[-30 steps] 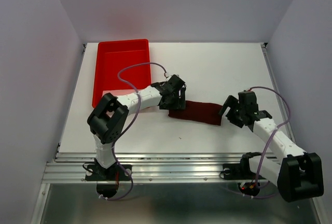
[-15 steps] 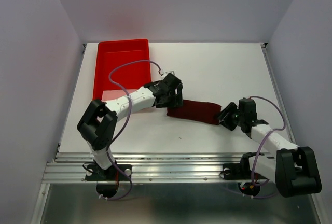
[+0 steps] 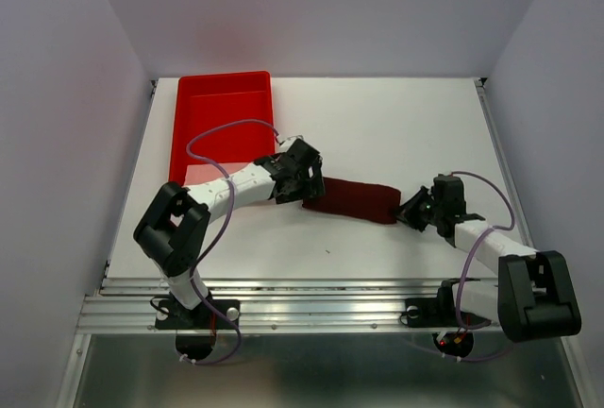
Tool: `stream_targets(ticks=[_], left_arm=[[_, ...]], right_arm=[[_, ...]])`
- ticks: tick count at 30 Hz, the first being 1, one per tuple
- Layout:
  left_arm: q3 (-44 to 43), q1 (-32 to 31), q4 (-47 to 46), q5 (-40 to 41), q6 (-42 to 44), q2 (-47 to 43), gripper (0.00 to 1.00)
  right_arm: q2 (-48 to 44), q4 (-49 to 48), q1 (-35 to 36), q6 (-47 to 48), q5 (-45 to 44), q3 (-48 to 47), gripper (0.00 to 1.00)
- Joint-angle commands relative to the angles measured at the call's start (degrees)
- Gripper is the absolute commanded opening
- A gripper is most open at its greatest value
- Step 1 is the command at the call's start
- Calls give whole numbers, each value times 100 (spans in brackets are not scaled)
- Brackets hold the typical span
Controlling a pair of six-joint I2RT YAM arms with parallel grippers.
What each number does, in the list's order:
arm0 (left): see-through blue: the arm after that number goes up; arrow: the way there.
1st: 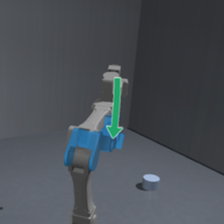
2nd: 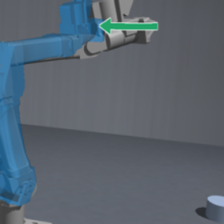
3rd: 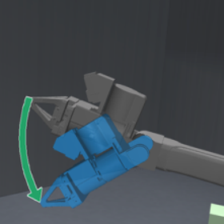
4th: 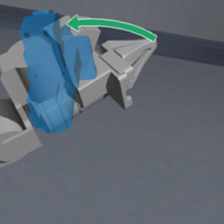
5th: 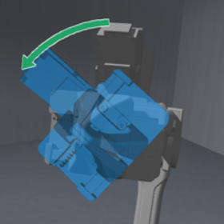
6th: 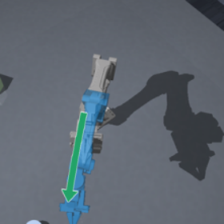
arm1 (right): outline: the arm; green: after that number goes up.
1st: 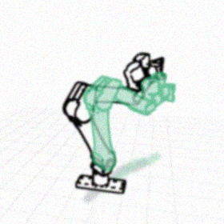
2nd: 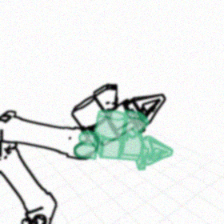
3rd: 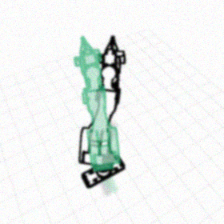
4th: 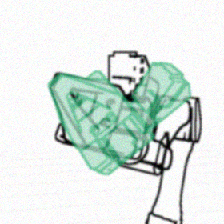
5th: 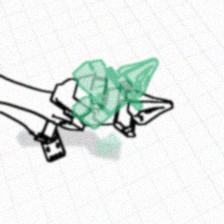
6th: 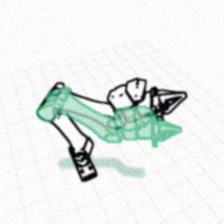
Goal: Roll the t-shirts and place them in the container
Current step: Pick up the T-shirt from the center of the board.
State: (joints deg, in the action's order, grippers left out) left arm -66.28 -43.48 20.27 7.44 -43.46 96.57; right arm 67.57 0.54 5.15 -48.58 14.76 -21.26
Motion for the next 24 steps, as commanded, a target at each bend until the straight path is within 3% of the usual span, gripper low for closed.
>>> stream_targets(ticks=[1,14,24], left_arm=[[352,138,-453,-295,-240,-139,89],[862,305,-1376,-700,-1146,45,74],[827,305,-1966,-1052,-1261,582,71]], right_arm=[[212,78,-189,488,-141,-107,1],[415,78,-602,903,132,16,1],[643,69,-655,1157,413,-72,1]])
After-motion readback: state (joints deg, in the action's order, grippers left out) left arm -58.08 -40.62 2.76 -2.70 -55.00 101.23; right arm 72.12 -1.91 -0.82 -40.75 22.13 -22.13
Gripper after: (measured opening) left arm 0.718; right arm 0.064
